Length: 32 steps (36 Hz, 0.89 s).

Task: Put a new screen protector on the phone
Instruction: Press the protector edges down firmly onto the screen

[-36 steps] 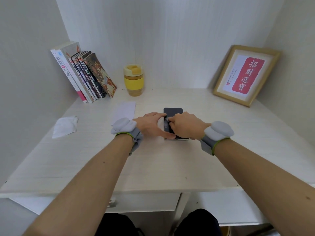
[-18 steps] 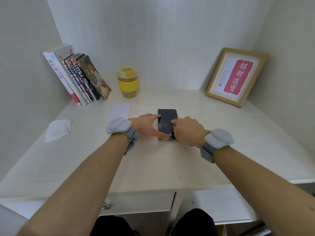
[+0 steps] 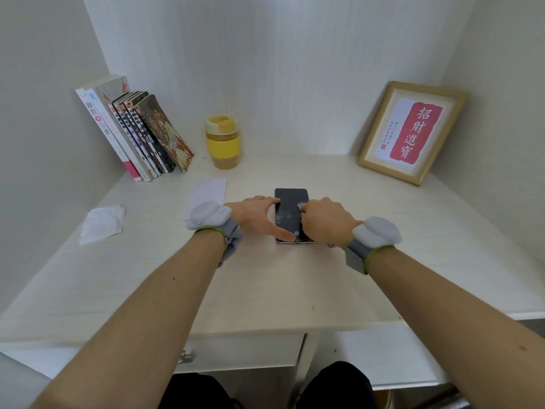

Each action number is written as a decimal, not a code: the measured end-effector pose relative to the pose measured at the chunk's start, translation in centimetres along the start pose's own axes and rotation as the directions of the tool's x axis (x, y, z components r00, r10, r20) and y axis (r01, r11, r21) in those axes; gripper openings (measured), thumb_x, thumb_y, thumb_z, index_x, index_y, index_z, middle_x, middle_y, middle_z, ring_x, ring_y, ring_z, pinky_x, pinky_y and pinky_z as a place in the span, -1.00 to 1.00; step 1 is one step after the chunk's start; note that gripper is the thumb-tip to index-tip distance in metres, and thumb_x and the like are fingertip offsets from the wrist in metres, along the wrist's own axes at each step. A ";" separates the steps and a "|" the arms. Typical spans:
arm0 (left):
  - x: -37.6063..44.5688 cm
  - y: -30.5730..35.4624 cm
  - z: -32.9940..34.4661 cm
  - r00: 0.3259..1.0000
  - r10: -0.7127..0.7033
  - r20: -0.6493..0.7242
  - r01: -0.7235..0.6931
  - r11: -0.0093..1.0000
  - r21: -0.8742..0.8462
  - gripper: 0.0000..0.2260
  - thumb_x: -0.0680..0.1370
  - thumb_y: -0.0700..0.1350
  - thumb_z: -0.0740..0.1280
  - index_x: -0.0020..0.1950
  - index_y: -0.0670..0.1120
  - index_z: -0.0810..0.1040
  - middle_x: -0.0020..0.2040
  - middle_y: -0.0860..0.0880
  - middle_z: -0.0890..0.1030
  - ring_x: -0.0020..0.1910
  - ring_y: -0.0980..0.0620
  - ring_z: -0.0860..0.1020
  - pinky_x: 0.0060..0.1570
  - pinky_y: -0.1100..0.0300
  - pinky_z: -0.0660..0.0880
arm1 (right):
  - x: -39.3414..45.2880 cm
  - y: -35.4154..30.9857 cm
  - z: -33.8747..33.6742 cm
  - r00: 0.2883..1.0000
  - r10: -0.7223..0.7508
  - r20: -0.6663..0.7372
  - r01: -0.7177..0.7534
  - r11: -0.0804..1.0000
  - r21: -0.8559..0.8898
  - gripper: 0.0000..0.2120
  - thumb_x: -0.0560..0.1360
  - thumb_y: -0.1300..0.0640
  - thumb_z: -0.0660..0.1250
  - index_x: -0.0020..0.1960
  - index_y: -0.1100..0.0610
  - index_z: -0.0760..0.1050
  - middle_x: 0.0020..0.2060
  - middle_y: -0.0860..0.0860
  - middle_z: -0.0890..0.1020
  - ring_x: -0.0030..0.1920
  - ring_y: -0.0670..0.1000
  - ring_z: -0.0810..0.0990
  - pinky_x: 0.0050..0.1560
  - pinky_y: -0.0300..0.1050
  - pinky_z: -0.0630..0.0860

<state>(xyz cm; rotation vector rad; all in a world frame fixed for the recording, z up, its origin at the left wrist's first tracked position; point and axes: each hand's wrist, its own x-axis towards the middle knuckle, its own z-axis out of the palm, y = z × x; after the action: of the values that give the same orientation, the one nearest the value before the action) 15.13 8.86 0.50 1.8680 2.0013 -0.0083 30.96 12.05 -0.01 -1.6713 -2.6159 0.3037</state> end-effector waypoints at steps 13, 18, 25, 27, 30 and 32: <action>-0.1 0.2 -0.2 1.000 0.008 0.002 -0.008 1.000 0.020 -0.06 0.36 0.36 0.38 0.57 0.04 0.01 0.54 0.00 0.15 0.49 -0.04 0.19 0.43 0.04 0.19 | -0.8 -0.7 -0.1 0.998 0.066 0.014 -0.066 0.998 0.004 -0.80 0.54 0.21 0.17 0.11 0.17 0.49 -0.03 0.12 0.53 -0.08 0.19 0.57 -0.18 -0.07 0.53; -0.2 0.1 -0.3 1.000 0.012 0.002 -0.012 1.000 0.018 -0.06 0.36 0.35 0.38 0.57 0.04 0.01 0.54 0.00 0.15 0.49 -0.04 0.19 0.41 0.06 0.19 | 2.2 -0.9 -0.4 0.998 0.055 0.013 -0.055 0.998 0.004 -0.81 0.56 0.18 0.15 0.12 0.18 0.45 0.14 0.15 0.53 0.10 0.23 0.56 0.04 0.00 0.52; 0.2 -0.3 -0.1 1.000 0.009 0.016 -0.009 1.000 -0.001 -0.04 0.33 0.39 0.38 0.56 0.07 0.00 0.54 0.03 0.13 0.50 -0.03 0.16 0.45 0.02 0.18 | 3.3 -0.3 -0.3 0.999 0.052 -0.008 -0.052 0.998 -0.018 -0.69 0.58 0.13 0.15 0.29 0.13 0.46 0.18 0.13 0.54 0.13 0.21 0.57 -0.05 -0.09 0.44; 0.2 -0.3 -0.1 1.000 0.009 0.013 -0.009 1.000 0.009 -0.04 0.32 0.39 0.38 0.56 0.07 0.01 0.54 0.02 0.14 0.49 -0.04 0.17 0.44 0.01 0.19 | 2.6 0.0 0.1 0.999 0.050 -0.016 -0.051 0.999 -0.019 -0.75 0.58 0.13 0.13 0.19 0.14 0.48 0.11 0.12 0.56 0.06 0.21 0.58 -0.13 -0.08 0.45; 0.3 -0.3 -0.1 1.000 0.007 0.005 -0.007 1.000 0.015 -0.04 0.32 0.40 0.38 0.56 0.07 0.01 0.54 0.01 0.15 0.49 -0.05 0.19 0.44 -0.02 0.20 | 1.0 0.3 0.6 0.999 0.041 -0.031 -0.042 0.999 -0.022 -0.76 0.59 0.13 0.12 0.18 0.12 0.49 0.04 0.11 0.56 -0.03 0.19 0.58 -0.19 -0.09 0.47; 0.3 -0.3 0.0 1.000 0.002 0.002 -0.002 1.000 0.013 -0.04 0.31 0.40 0.38 0.56 0.07 0.02 0.53 0.02 0.16 0.49 -0.05 0.19 0.44 -0.03 0.21 | 0.3 0.3 0.9 0.998 0.045 -0.051 -0.046 0.999 -0.020 -0.74 0.60 0.11 0.12 0.21 0.10 0.48 0.00 0.10 0.55 -0.09 0.15 0.54 -0.19 -0.09 0.46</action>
<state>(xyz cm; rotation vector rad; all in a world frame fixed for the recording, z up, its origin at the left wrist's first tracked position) 14.84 9.12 0.36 1.8772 2.0030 -0.0232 30.96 12.33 -0.94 -1.7236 -2.5571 0.2320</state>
